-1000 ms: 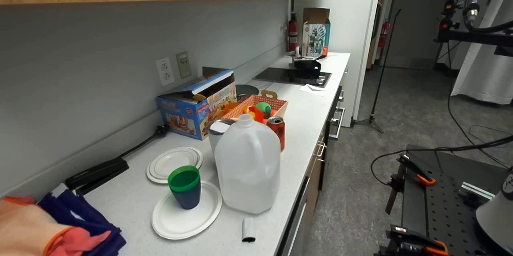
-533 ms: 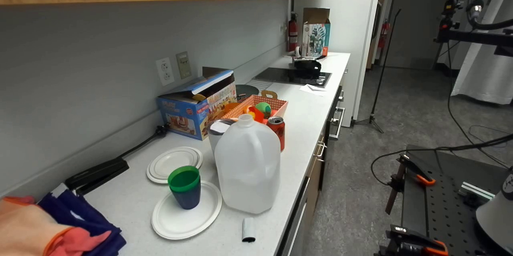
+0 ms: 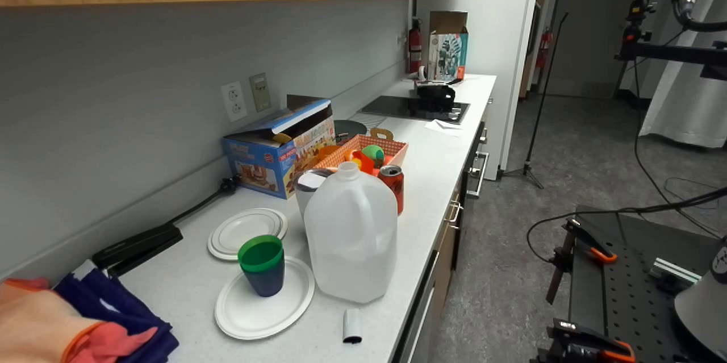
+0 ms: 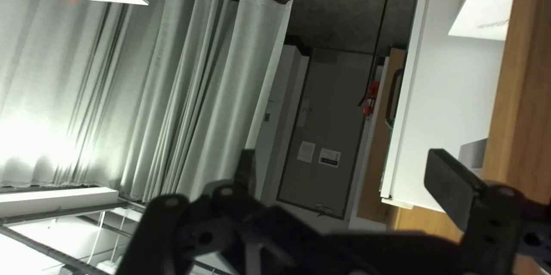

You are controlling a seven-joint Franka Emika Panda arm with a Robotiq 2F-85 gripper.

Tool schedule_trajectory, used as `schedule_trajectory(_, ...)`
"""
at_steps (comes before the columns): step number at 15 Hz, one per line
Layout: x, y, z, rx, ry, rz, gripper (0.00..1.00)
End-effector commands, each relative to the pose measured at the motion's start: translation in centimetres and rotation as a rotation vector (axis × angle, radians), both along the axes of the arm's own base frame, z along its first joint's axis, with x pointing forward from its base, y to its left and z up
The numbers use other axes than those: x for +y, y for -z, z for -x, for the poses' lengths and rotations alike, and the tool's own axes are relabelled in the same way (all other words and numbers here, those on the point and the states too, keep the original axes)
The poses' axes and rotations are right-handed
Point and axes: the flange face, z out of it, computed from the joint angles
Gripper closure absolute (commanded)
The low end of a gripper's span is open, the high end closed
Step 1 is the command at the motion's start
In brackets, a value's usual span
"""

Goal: Open the top right cabinet door

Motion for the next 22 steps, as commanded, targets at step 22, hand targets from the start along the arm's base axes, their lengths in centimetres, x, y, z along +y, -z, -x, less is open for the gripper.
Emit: schedule_trajectory(22, 2.3, 4.5, -5.7, -0.17, -0.051, -0.176, 0.0)
